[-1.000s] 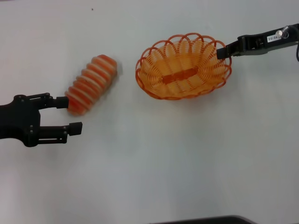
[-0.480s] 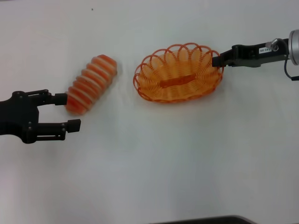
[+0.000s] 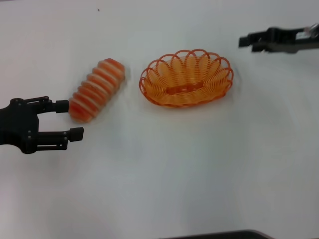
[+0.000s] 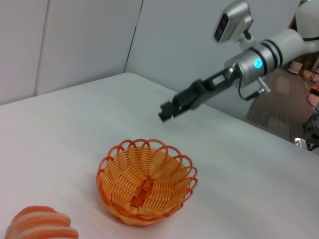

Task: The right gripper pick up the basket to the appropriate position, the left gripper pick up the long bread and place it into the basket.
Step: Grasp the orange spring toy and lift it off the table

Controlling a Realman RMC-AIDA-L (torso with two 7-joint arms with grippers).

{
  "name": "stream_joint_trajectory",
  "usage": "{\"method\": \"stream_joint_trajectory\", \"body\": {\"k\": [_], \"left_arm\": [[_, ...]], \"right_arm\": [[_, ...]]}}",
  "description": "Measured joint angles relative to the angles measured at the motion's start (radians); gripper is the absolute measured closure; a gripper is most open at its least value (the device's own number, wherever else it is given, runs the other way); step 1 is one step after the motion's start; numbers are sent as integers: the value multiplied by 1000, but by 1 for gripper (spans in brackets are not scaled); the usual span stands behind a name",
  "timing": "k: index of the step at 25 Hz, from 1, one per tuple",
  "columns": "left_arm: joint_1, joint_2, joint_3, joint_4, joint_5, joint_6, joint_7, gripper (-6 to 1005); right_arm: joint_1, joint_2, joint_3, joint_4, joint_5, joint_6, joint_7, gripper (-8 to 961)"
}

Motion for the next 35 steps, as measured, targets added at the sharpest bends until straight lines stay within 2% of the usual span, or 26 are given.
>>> {"method": "stream_joint_trajectory", "body": {"k": [2, 5, 8, 10, 14, 16, 19, 22, 23, 27, 30, 33, 35], "left_arm": [[1, 0, -1, 0, 0, -1, 0, 156], [4, 0, -4, -1, 0, -3, 0, 156], [6, 0, -11, 0, 0, -4, -2, 156], [7, -1, -15, 1, 0, -4, -3, 156], [5, -1, -18, 2, -1, -5, -6, 157], [2, -1, -25, 2, -1, -6, -7, 157], [-6, -2, -43, 4, -2, -9, -16, 157], [-19, -1, -46, 16, -2, -19, -67, 157], [-24, 0, -46, 24, -2, -24, -97, 157], [-50, -5, -25, 123, 13, -56, -262, 157], [-81, -29, 33, 234, 87, -108, -398, 157], [-118, -47, 140, 301, 195, -184, -528, 157], [-140, -48, 243, 299, 253, -261, -613, 157]], "right_arm": [[-21, -1, 26, -72, 44, -14, -18, 425], [-64, -5, 33, -150, 196, -91, -100, 359], [-99, -19, 27, -165, 379, -247, -285, 294], [-110, -24, 25, -171, 437, -357, -407, 250], [-114, -29, -10, -204, 398, -570, -593, 171], [-119, -27, -48, -242, 335, -614, -634, 146], [-137, -3, -110, -325, 206, -619, -654, 122], [-151, 32, -135, -393, 84, -609, -661, 126], [-156, 51, -136, -418, 40, -599, -665, 127], [-160, 61, -138, -421, 14, -563, -668, 127], [-160, 63, -138, -413, 3, -532, -673, 127], [-162, 68, -139, -412, -8, -512, -680, 127], [-162, 70, -139, -411, -15, -501, -681, 127]]}}
